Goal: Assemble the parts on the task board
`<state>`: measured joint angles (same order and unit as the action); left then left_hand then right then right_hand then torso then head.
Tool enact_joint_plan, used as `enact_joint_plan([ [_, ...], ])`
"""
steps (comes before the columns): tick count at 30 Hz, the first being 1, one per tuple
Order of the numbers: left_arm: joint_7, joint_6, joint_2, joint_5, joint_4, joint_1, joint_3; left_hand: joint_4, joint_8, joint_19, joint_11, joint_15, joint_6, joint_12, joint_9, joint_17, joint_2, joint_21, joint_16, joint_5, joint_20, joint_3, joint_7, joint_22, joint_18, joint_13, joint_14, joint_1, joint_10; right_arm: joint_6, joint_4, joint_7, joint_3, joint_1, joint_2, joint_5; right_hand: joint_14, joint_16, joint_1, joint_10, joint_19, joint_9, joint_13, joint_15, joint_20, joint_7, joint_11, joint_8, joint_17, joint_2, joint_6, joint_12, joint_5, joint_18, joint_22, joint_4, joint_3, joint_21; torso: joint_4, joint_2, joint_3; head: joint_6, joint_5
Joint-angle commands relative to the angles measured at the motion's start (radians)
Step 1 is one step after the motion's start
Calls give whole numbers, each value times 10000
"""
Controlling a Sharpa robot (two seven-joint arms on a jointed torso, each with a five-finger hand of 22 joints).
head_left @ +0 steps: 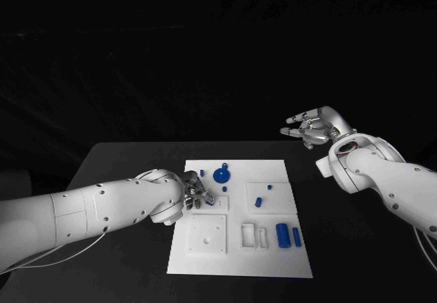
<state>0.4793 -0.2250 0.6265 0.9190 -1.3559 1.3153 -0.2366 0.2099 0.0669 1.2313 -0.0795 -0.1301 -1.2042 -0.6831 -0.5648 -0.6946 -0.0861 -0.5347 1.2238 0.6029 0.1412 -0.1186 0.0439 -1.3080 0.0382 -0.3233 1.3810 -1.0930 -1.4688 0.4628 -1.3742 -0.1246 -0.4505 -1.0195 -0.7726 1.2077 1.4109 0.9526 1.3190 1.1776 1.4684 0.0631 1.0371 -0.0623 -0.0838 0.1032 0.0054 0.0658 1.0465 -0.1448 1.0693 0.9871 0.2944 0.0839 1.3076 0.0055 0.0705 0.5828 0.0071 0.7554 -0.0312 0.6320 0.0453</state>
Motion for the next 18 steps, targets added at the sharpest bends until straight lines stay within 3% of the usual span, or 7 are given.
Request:
enact_joint_plan([
  [1,259,669,-20,60,-1,-72,-59,16,39,75,-109,-26,-1940,-44,-4082,-51,-216,46,74,-40,-21,-104,-987,-129,-157,-21,1,-77,-460,-140,7,36,-5,4,6,-9,-50,13,-23,-74,105,-7,-5,16,54,-2,-3,-37,-4,89,16,-15,51,178,672,46,20,-34,0,-5,2,6,8],
  [8,233,815,-21,70,4,-73,-59,-169,93,109,-119,14,-2103,-257,-4248,-317,-296,102,336,-56,-93,-50,-1037,-176,-139,-156,38,31,-455,-161,20,21,-5,5,-1,-9,-54,12,-39,-74,104,-7,-5,16,54,-2,-3,-38,-8,88,19,-10,95,177,671,53,40,-44,-7,0,6,17,7],
  [11,201,907,-24,73,5,-74,-59,-236,285,109,-118,25,-2097,-299,-3907,-385,-312,97,425,-85,-120,-45,-1038,-181,-114,-192,37,54,-453,-163,23,19,-6,5,-2,-9,-54,10,-35,-76,105,-7,-7,15,54,-1,-3,-38,-10,85,20,-11,119,177,673,49,45,-39,-5,0,3,31,9],
  [14,180,953,-25,74,10,-74,-59,-310,708,101,-106,37,-2001,-360,-3546,-445,-338,88,509,-102,-155,-27,-1051,-182,-87,-243,33,79,-453,-165,29,17,-6,6,-2,-9,-59,3,-39,-84,105,-8,-13,15,54,-2,-4,-38,-17,85,20,-19,179,176,673,50,54,-37,-1,2,4,30,7],
  [18,146,997,-30,74,21,-74,-59,-403,995,96,-89,48,-1957,-423,-3388,-521,-439,63,590,-124,-181,-40,-1057,-186,-67,-290,32,204,-452,-169,46,19,-6,6,11,-9,-58,8,-30,-82,103,-7,-14,13,53,-2,-6,-37,-14,87,24,-17,255,176,672,39,68,-48,2,-1,3,36,11],
])
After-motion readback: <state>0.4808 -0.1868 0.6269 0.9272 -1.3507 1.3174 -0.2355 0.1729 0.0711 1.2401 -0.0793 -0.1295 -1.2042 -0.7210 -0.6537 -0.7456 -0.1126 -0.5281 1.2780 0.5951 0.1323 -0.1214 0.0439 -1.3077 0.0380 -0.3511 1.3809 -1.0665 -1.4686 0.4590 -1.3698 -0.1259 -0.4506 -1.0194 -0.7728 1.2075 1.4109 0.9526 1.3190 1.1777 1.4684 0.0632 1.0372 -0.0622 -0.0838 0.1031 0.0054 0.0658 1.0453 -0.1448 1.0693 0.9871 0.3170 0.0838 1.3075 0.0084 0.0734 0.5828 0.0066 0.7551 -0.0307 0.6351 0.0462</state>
